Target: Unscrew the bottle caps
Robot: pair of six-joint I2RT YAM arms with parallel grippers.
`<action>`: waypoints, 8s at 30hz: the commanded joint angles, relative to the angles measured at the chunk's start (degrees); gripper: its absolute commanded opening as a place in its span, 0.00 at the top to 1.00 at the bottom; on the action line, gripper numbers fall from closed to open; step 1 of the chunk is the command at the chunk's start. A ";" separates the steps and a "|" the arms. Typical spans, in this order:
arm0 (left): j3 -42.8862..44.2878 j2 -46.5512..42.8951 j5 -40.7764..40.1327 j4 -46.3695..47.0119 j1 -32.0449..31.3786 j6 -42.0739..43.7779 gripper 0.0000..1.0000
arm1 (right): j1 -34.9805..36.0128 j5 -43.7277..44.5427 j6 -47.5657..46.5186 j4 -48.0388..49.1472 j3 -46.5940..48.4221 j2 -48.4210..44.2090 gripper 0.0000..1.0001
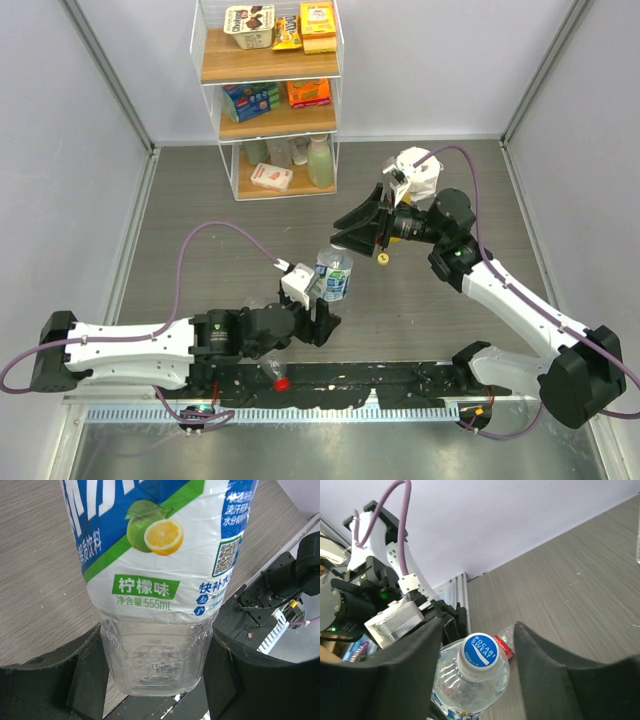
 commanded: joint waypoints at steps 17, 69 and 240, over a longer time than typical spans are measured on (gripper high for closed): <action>5.34 7.26 -15.27 -5.37 -0.16 -1.59 1.00 | 1.64 27.61 -3.73 -25.95 14.06 -2.86 0.00; 12.38 15.18 -26.89 -19.18 -0.16 -10.12 1.00 | 17.46 48.90 3.21 -30.02 16.26 5.85 0.28; 1.66 0.51 0.35 -0.29 -0.60 0.61 1.00 | 5.77 -7.27 0.66 2.86 9.05 1.89 0.98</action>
